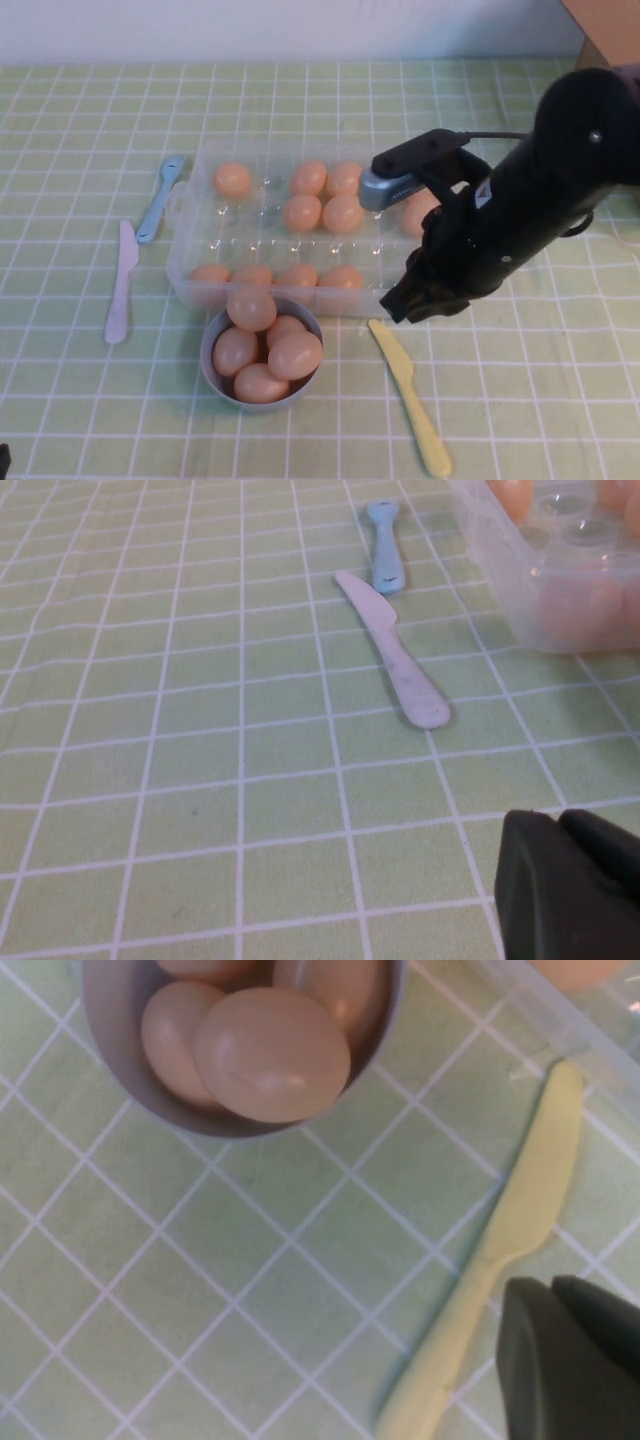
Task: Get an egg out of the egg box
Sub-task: Pick up the egg from the plastic box
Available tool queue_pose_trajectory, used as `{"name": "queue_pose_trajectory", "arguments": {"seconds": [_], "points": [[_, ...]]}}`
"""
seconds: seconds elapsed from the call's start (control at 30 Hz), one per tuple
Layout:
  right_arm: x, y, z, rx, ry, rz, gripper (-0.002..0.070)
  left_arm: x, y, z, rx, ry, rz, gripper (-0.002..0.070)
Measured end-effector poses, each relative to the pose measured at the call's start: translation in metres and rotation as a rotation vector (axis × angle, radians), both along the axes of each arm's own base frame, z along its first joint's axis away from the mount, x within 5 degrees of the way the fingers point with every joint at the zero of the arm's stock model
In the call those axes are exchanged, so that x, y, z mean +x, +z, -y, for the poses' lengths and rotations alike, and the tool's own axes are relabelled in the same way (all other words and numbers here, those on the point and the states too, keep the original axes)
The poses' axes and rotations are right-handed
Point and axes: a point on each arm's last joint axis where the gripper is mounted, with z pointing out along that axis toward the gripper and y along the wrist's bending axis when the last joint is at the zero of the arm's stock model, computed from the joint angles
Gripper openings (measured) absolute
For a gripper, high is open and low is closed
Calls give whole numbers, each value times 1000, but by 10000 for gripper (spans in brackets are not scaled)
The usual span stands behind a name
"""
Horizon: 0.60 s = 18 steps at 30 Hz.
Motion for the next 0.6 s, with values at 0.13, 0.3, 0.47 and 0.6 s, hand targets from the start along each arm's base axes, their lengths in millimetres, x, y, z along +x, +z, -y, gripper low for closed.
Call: {"name": "queue_pose_trajectory", "arguments": {"seconds": [0.13,0.3,0.47,0.6], "points": [[15,-3,-13,-21,16,-31,-17,0,0,0,0,0,0,-3],[30,-7,-24,-40,29,-40,-7,0,0,0,0,0,0,-3],[44,-9,-33,-48,34,-21,96,0,0,0,0,0,0,-3],[58,-8,-43,-29,-6,-14,241,0,0,0,0,0,0,-3]]}}
